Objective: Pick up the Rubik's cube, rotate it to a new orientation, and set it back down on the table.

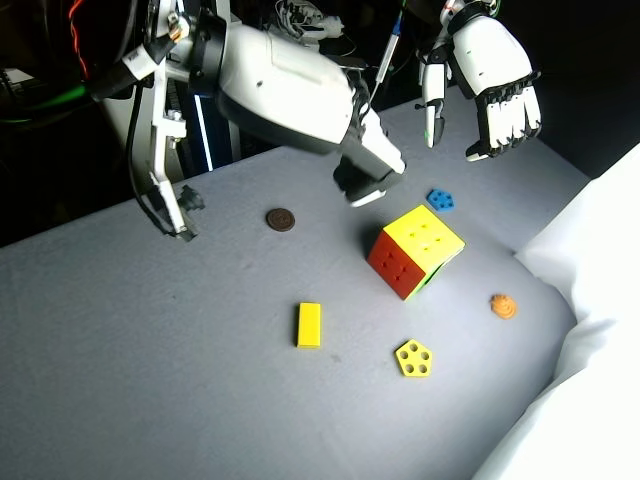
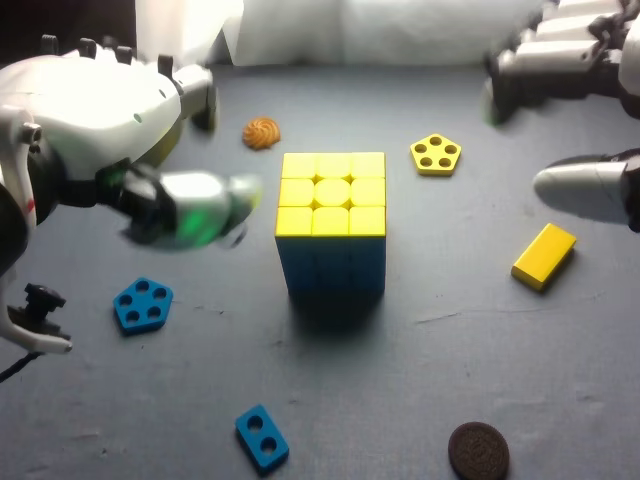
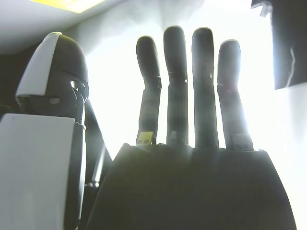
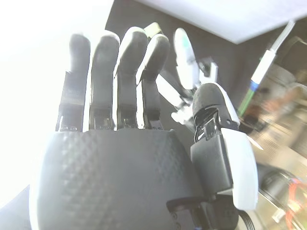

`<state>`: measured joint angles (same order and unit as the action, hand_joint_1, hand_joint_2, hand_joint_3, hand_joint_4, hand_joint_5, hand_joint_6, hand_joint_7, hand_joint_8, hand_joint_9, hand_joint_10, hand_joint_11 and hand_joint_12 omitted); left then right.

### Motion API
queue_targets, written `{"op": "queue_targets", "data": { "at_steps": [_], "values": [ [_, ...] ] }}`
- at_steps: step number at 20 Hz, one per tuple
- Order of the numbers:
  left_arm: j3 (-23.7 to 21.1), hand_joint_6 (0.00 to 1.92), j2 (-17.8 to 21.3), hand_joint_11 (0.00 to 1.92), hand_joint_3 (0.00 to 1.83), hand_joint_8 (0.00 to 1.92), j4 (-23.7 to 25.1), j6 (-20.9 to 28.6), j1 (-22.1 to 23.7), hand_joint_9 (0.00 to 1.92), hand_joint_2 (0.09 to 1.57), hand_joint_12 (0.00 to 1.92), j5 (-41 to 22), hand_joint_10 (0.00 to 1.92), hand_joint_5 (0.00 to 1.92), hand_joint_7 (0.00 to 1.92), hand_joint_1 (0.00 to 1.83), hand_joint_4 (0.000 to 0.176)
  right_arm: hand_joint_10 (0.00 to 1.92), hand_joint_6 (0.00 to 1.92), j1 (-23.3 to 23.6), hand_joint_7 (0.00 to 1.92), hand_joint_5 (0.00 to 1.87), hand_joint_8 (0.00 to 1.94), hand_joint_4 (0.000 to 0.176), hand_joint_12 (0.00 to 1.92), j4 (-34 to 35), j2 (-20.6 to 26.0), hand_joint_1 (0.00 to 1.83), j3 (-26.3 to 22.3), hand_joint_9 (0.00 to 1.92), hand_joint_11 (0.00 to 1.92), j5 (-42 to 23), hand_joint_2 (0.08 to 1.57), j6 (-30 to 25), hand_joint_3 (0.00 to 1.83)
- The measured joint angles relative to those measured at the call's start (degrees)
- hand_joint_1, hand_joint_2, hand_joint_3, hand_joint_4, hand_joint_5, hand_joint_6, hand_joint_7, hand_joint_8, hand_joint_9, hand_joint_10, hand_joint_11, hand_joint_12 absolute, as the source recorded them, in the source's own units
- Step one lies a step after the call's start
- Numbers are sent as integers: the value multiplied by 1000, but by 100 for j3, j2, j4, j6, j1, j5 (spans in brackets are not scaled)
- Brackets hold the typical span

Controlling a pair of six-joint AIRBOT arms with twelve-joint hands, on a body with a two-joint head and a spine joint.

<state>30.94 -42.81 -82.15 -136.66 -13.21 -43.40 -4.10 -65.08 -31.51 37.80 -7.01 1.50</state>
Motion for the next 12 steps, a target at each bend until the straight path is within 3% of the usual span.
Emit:
{"op": "queue_targets", "data": {
  "at_steps": [6,9,12],
  "values": [
    [0,0,-9,0,4,1,-127,2,-7,90,1336,387,-22,0,0,68,0,0,44,19,-94,98,43,8,0,0,354,94,0,-105,62,0,197,1380,-13,26],
    [13,0,-136,0,1,3,-188,2,-4,91,1333,414,-109,2,0,71,0,0,38,10,-953,82,26,1,0,0,382,9,0,-31,54,0,271,1384,-197,24],
    [96,0,-442,0,3,3,-345,13,11,81,1348,350,-256,2,0,58,0,0,37,13,-796,87,34,3,0,0,557,-177,0,260,60,0,197,1383,-195,20]
  ]
}}
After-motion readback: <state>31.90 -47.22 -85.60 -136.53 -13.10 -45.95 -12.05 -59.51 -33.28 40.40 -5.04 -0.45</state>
